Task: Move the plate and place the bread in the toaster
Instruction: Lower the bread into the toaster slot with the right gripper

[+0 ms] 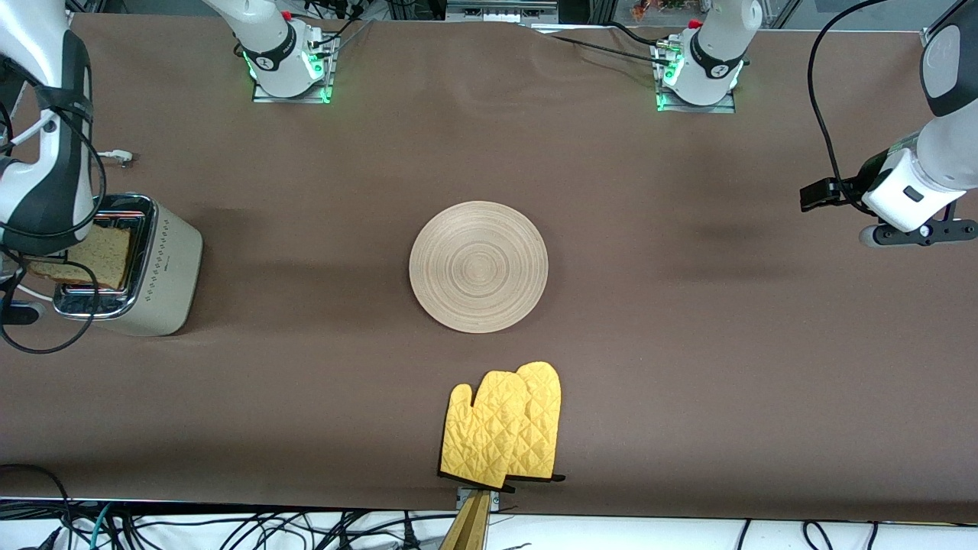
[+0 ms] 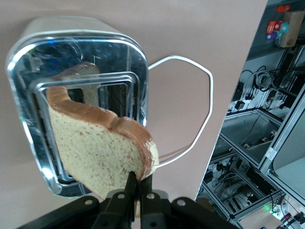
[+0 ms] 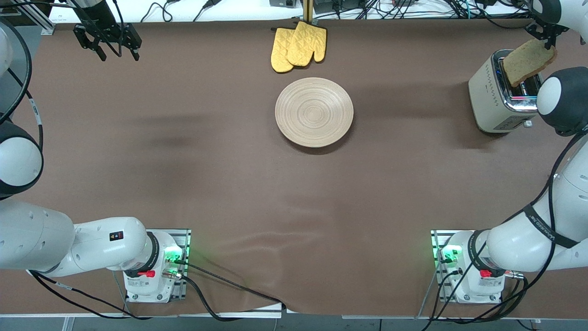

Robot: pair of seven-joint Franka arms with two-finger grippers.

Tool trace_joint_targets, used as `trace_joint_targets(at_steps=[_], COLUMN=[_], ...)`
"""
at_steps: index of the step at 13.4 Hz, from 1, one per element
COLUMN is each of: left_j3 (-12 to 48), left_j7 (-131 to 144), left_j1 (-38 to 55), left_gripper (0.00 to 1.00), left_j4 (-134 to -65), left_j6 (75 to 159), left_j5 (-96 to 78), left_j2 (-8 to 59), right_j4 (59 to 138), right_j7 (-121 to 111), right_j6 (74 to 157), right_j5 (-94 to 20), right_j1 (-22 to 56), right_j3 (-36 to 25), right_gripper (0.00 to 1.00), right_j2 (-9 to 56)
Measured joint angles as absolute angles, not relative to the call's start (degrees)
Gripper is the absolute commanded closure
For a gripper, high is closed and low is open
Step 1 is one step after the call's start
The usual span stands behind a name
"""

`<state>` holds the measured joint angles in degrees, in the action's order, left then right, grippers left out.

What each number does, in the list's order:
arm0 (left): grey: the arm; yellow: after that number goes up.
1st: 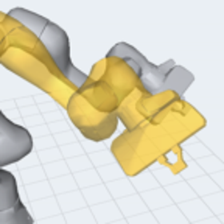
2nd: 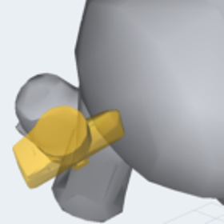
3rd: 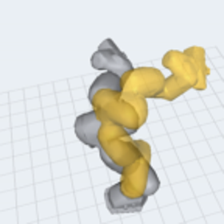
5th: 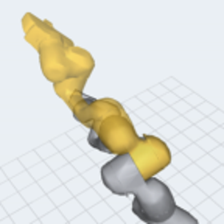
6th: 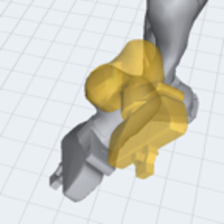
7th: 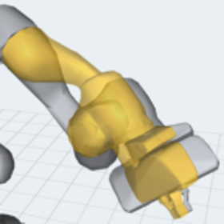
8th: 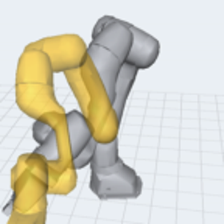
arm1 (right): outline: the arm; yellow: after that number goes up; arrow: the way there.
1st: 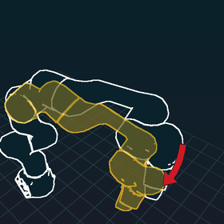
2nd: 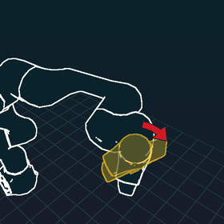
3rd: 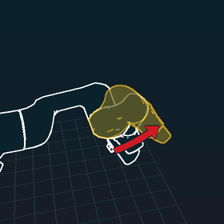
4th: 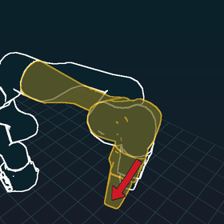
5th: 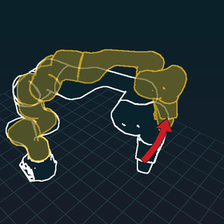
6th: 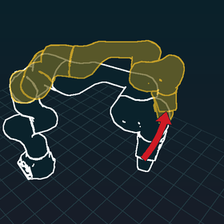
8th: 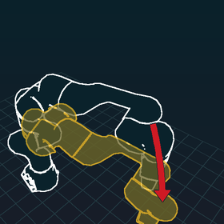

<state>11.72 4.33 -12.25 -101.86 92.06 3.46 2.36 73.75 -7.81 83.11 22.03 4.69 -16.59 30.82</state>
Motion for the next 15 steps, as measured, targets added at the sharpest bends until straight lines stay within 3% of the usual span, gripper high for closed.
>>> trace_joint_targets(at_steps=[15], left_j3=[11.72], left_j7=[4.33], left_j1=[-12.25], left_gripper=[0.00], left_j4=[-101.86], left_j6=[91.87], left_j5=[3.46], left_j2=[2.55], right_j4=[74.27], right_j7=[-8.15], right_j6=[79.18], right_j5=[21.82], right_j1=[3.66], right_j3=[-16.56], right_gripper=[1.00], right_j2=[31.72])
